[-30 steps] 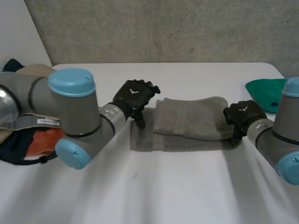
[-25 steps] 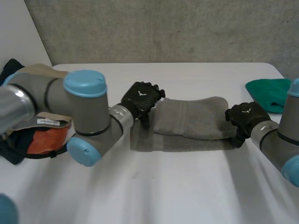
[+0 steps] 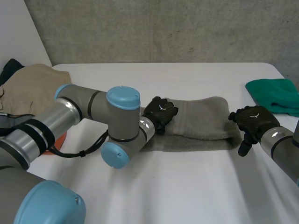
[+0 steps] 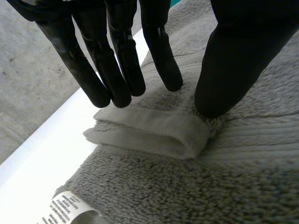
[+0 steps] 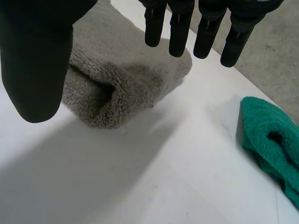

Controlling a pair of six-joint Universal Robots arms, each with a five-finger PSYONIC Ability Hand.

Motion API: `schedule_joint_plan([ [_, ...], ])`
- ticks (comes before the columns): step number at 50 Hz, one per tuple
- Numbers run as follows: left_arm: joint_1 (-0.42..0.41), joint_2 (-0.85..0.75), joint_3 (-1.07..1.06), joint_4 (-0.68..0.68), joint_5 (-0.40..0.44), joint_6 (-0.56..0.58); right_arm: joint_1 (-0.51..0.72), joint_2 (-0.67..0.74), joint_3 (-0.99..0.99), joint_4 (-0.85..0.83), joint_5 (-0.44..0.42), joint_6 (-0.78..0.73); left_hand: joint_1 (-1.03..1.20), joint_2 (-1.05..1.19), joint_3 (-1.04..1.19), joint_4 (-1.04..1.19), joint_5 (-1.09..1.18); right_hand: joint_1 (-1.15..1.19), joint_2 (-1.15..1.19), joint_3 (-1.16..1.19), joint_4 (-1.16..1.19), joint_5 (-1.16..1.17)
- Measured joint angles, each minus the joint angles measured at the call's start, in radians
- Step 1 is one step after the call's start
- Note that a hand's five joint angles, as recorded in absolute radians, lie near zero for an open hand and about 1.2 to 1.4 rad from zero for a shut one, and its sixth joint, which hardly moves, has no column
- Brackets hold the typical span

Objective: Fold the laundry.

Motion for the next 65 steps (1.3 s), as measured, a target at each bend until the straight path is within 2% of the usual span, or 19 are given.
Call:
schedule_joint_plan([
  [1, 0.000, -0.010, 0.012, 0.007, -0.008, 0.007, -0.006, 0.002, 0.000, 0.000, -0.001, 0.000, 0.109, 0.116, 0.115, 0.113, 0.112, 0.000, 0.000, 0.000, 0.000, 0.000],
  [5, 0.000, -0.023, 0.027, 0.016, -0.029, 0.021, -0.017, 0.002, -0.001, 0.000, -0.001, 0.002, 0.289, 0.313, 0.306, 0.310, 0.304, 0.000, 0.000, 0.000, 0.000, 0.000],
  [7, -0.001, -0.022, 0.026, 0.016, -0.046, 0.032, -0.021, 0.000, -0.002, 0.000, -0.002, 0.003, 0.290, 0.343, 0.338, 0.345, 0.316, 0.000, 0.000, 0.000, 0.000, 0.000],
  [13, 0.004, 0.035, -0.051, 0.017, -0.118, 0.074, -0.023, -0.011, -0.005, 0.005, -0.013, 0.005, 0.290, 0.345, 0.341, 0.347, 0.317, 0.000, 0.000, 0.000, 0.000, 0.000],
  [22, 0.006, 0.160, -0.235, 0.056, -0.127, 0.129, -0.009, -0.014, -0.007, 0.009, -0.024, 0.009, 0.290, 0.345, 0.341, 0.348, 0.316, 0.000, 0.000, 0.000, 0.000, 0.000],
  [28, -0.010, 0.275, -0.403, 0.068, -0.227, 0.235, 0.006, -0.012, 0.000, 0.012, -0.026, 0.009, 0.290, 0.345, 0.341, 0.348, 0.316, 0.000, 0.000, 0.000, 0.000, 0.000],
  [36, -0.035, 0.315, -0.511, 0.108, -0.319, 0.334, 0.034, 0.027, 0.005, -0.015, -0.024, 0.010, 0.290, 0.345, 0.341, 0.348, 0.316, 0.000, 0.000, 0.000, 0.000, 0.000],
  [48, -0.071, 0.347, -0.541, 0.083, -0.346, 0.312, 0.046, 0.123, -0.021, -0.133, -0.025, 0.069, 0.290, 0.345, 0.341, 0.348, 0.317, 0.009, 0.013, 0.048, 0.032, 0.083],
  [53, -0.080, 0.383, -0.564, 0.037, -0.345, 0.276, 0.047, 0.141, -0.039, -0.163, -0.028, 0.125, 0.290, 0.345, 0.341, 0.348, 0.316, 0.109, 0.099, 0.122, 0.117, 0.159],
  [54, -0.082, 0.390, -0.568, 0.029, -0.343, 0.268, 0.047, 0.146, -0.043, -0.166, -0.030, 0.138, 0.270, 0.312, 0.310, 0.315, 0.298, 0.148, 0.141, 0.160, 0.154, 0.194],
  [56, -0.083, 0.404, -0.576, 0.015, -0.339, 0.250, 0.050, 0.156, -0.052, -0.172, -0.035, 0.166, 0.027, 0.065, 0.084, 0.082, 0.086, 0.238, 0.235, 0.253, 0.240, 0.276],
  [58, -0.083, 0.415, -0.581, 0.007, -0.335, 0.234, 0.052, 0.170, -0.062, -0.174, -0.042, 0.191, -0.149, -0.091, -0.083, -0.089, -0.082, 0.368, 0.367, 0.374, 0.364, 0.397],
  [61, -0.080, 0.432, -0.585, 0.001, -0.336, 0.206, 0.053, 0.187, -0.073, -0.171, -0.048, 0.216, -0.348, -0.308, -0.302, -0.302, -0.299, 0.747, 0.746, 0.753, 0.744, 0.770],
  [65, -0.066, 0.462, -0.588, 0.000, -0.351, 0.161, 0.039, 0.182, -0.065, -0.160, -0.051, 0.222, -0.464, -0.445, -0.436, -0.453, -0.453, 0.789, 0.846, 0.872, 0.870, 0.867],
])
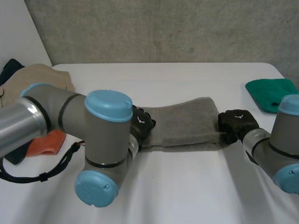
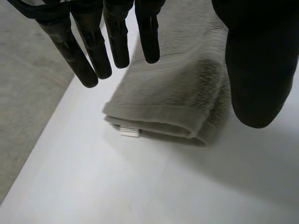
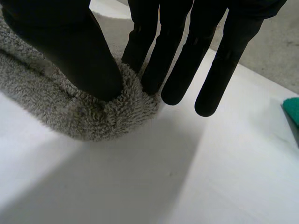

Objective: Fold the laundry.

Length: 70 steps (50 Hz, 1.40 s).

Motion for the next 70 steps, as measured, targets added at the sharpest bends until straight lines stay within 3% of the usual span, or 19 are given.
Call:
schedule_joint_plan([
  [5, 0.028, 0.039, -0.006, 0.001, -0.016, -0.059, -0.041, -0.067, 0.030, 0.016, -0.007, -0.049, 0.000, -0.010, -0.003, -0.005, -0.009, 0.000, 0.000, 0.000, 0.002, 0.000],
  [12, 0.085, 0.102, -0.035, 0.001, -0.008, -0.144, -0.057, -0.165, 0.005, 0.050, -0.020, -0.255, 0.000, -0.011, -0.003, -0.007, -0.010, 0.000, 0.000, 0.000, 0.003, 0.009],
  [18, 0.130, 0.145, -0.059, 0.005, 0.008, -0.179, 0.104, -0.140, -0.080, 0.043, -0.038, -0.326, 0.000, -0.011, -0.003, -0.007, -0.010, 0.000, 0.000, 0.001, 0.004, 0.010],
  [27, 0.200, 0.198, -0.087, 0.039, 0.050, -0.293, 0.387, 0.022, -0.120, -0.108, -0.159, -0.321, 0.000, -0.017, -0.013, -0.013, -0.022, -0.014, -0.021, -0.018, -0.019, 0.004],
  [30, 0.218, 0.197, -0.084, 0.057, 0.085, -0.352, 0.409, 0.054, -0.137, -0.130, -0.162, -0.283, 0.000, -0.017, -0.013, -0.013, -0.022, -0.388, -0.438, -0.430, -0.433, -0.401],
  [35, 0.225, 0.174, -0.047, 0.092, 0.126, -0.400, 0.366, 0.006, -0.153, -0.133, -0.129, -0.107, 0.000, -0.017, -0.013, -0.013, -0.022, -0.657, -0.719, -0.713, -0.721, -0.710],
  [38, 0.217, 0.139, 0.011, 0.122, 0.149, -0.421, 0.300, -0.064, -0.158, -0.120, -0.092, 0.072, 0.000, -0.022, -0.020, -0.020, -0.027, -0.841, -0.895, -0.903, -0.914, -0.893],
  [43, 0.169, 0.051, 0.151, 0.144, 0.196, -0.457, 0.172, -0.148, -0.176, -0.013, -0.006, 0.326, -0.049, -0.061, -0.062, -0.056, -0.062, -0.899, -0.969, -0.975, -0.978, -0.939],
  [51, 0.044, -0.158, 0.420, 0.068, 0.287, -0.502, 0.044, -0.126, -0.249, 0.225, 0.054, 0.376, -0.108, -0.111, -0.114, -0.104, -0.111, -0.899, -0.969, -0.975, -0.978, -0.939],
  [54, 0.008, -0.244, 0.515, 0.019, 0.271, -0.491, 0.028, -0.087, -0.281, 0.281, 0.054, 0.350, -0.108, -0.113, -0.115, -0.105, -0.113, -0.899, -0.969, -0.975, -0.978, -0.939],
  [60, -0.019, -0.376, 0.639, -0.091, 0.119, -0.409, 0.061, -0.002, -0.339, 0.323, 0.017, 0.287, -0.185, -0.187, -0.184, -0.183, -0.163, -0.899, -0.969, -0.975, -0.978, -0.939],
  [70, -0.001, -0.346, 0.501, -0.160, 0.016, -0.272, 0.183, 0.134, -0.439, 0.346, -0.079, 0.186, -0.191, -0.195, -0.191, -0.188, -0.163, -0.899, -0.969, -0.975, -0.978, -0.939],
])
